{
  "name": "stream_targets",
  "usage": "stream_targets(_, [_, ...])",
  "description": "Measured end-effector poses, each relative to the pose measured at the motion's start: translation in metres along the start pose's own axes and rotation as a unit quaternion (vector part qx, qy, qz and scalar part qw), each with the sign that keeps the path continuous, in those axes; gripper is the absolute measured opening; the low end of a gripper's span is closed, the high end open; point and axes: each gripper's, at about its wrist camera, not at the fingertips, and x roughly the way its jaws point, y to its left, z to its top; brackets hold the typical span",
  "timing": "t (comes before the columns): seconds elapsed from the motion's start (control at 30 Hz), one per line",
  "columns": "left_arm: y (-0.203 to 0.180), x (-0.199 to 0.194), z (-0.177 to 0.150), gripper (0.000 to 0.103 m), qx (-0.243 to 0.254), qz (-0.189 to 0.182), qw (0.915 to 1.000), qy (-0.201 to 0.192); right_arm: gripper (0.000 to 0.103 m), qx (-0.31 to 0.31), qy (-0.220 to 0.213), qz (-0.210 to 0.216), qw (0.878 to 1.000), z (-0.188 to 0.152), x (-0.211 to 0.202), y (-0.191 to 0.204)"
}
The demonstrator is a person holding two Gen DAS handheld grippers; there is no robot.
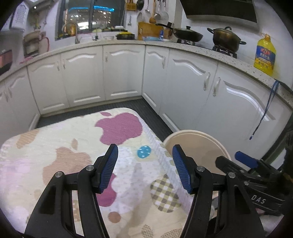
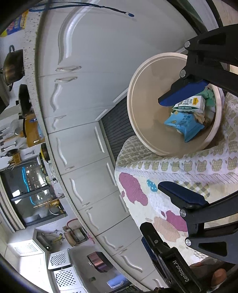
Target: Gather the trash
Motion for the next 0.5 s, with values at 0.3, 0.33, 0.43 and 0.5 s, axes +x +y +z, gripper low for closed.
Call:
stream_targets(0.3, [0.005,-0.023,-0.003,0.061,-0.002,0.006,0.9997,-0.025,0.088,-0.010,-0.039,-0.003,0.999,0.001,-0.021,0.010])
stream_targets(0.33, [0.005,-0.026,-0.003,0.061,-0.001,0.008,0.9996,-0.028,0.088,-0.013,-0.045,-0.003,0.999,0.002,-0.024,0.012])
stream_targets(0.43, [0.006,-0.036,-0.001,0.061,0.001,0.015,0.9992,-0.038,0.089,-0.017,-0.064,-0.001,0.998,0.003,-0.034,0.017])
stream_targets(0.5, [0.006,-0.042,0.000,0.061,0.004,0.017,0.9989,-0.044,0.090,-0.019,-0.075,0.000,0.997,0.004,-0.040,0.021])
